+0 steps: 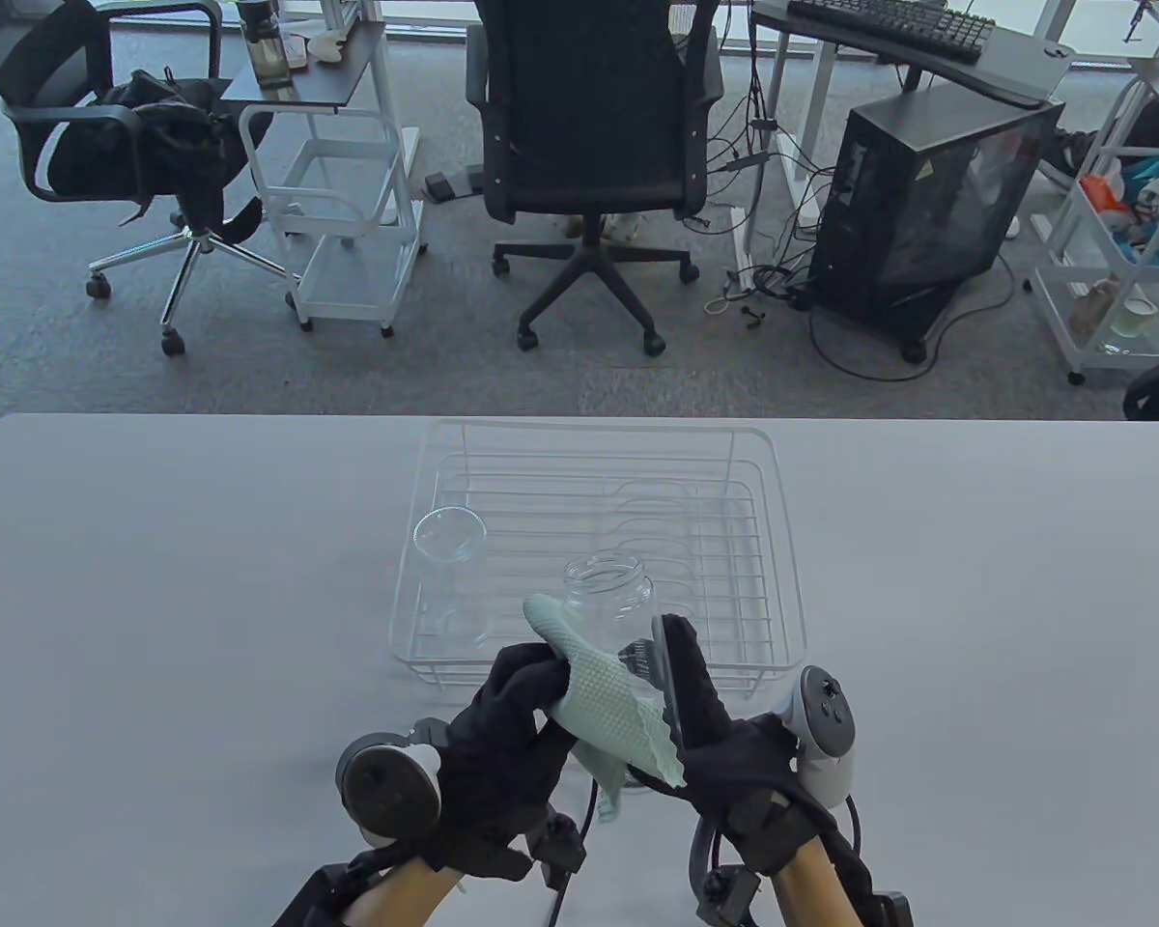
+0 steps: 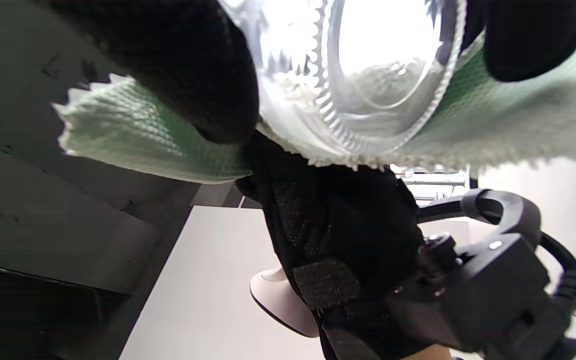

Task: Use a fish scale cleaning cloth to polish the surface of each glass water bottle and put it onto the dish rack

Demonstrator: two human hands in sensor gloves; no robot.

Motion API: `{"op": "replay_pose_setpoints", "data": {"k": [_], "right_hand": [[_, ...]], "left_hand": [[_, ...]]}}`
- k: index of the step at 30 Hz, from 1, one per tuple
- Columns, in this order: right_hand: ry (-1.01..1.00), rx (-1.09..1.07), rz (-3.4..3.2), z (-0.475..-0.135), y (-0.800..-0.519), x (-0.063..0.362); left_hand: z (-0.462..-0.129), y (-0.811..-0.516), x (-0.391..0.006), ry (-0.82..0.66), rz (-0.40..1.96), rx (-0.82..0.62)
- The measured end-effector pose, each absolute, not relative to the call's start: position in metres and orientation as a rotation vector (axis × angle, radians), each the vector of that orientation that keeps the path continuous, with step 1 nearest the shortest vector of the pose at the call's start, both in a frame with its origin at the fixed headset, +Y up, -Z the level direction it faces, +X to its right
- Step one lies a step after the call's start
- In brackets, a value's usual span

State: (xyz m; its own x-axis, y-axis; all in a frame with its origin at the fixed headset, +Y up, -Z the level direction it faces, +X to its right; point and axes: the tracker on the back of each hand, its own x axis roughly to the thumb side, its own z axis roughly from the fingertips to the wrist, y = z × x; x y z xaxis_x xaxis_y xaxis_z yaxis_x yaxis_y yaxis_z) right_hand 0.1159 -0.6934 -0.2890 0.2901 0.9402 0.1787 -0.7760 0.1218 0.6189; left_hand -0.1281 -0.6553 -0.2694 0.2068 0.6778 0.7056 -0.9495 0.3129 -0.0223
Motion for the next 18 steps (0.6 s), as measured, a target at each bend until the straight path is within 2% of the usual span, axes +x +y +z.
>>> {"op": "replay_pose_setpoints", "data": {"k": [6,10,18], "right_hand": [[-0.007,0.635,1.541,-0.289,-0.671,0.126],[-0.117,0.576,1.6,-0.293,-0.671,0.133],[-0.397,0.494,1.916,-0.31,-0.646,0.149]], "left_hand": [[-0.275,-0.636,-0.15,-0.712,1.154,0.421],[-0.275,-0.624,-0.177,-0.727,1.105,0.421],[-0.266,-0.637,-0.228,-0.649,0.991,0.417]]}}
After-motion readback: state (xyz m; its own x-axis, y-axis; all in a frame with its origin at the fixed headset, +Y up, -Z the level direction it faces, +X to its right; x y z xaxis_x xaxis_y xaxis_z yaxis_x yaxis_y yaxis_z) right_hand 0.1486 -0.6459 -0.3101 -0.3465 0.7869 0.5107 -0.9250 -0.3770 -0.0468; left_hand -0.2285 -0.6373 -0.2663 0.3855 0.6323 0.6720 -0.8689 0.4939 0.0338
